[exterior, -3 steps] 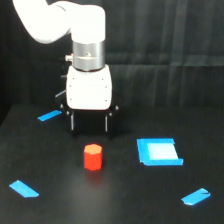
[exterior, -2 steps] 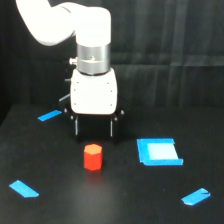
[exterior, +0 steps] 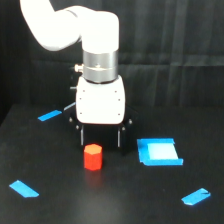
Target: Pick up the red object from the table
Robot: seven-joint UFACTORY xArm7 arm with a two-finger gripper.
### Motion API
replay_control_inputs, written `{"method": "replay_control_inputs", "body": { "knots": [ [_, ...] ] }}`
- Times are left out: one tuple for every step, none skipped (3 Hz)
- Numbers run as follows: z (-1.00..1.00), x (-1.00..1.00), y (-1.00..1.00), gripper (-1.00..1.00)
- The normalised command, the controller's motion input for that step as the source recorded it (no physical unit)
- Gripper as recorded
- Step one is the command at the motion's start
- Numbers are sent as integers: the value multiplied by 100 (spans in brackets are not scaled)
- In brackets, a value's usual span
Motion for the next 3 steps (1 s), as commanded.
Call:
{"method": "replay_control_inputs", "body": {
  "knots": [
    [17, -2, -69, 100],
    [8, 5, -42, 98],
    [8, 3, -22, 96]
  ]
}}
